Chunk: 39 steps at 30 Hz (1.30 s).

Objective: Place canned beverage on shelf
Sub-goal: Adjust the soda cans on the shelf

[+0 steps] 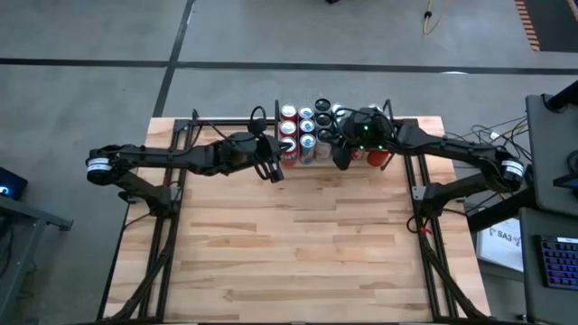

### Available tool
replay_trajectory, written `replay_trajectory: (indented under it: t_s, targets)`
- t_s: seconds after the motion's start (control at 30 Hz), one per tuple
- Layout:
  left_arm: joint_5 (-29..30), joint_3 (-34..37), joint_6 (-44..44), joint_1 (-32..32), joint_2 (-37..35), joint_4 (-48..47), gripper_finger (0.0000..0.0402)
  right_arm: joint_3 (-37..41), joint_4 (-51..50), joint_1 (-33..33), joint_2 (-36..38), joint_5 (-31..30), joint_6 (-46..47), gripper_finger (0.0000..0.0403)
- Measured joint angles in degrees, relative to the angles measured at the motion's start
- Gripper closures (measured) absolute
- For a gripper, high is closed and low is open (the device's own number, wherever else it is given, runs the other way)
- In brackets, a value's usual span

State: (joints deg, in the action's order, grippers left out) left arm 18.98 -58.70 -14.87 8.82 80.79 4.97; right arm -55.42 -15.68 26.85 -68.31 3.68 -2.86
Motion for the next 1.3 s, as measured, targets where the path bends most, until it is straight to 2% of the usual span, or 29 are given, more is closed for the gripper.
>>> replay_trajectory:
  t_s: [0.43,0.63,0.8,1.13,1.2,1.3]
  targets:
    - [0.0,0.0,0.46,0.0,0.0,0.03,0.0402,-0.75,-2.11,0.04,0.58,-0.86,-1.6,0.0394]
    - [-0.02,0.0,0.46,-0.14,0.0,0.04,0.0402,-4.75,-9.25,0.04,3.47,-0.89,-1.72,0.0394]
    - [-0.02,0.0,0.93,-0.29,0.0,0.07,0.0402,-8.84,-19.61,0.04,5.33,-2.52,-0.62,0.0394]
    - [-0.04,-0.07,2.23,-3.24,-0.95,-0.45,0.0402,-9.69,-31.88,0.02,7.45,-3.7,12.46,0.0394]
    - [-0.03,-0.07,2.64,-4.11,-1.46,-0.95,0.0402,-8.35,-30.35,-0.11,7.45,-7.77,14.14,0.0394]
    - [-0.04,-0.07,3.21,-5.34,-2.13,-1.43,0.0402,-5.36,-25.38,-0.07,7.21,-9.33,13.65,0.0394]
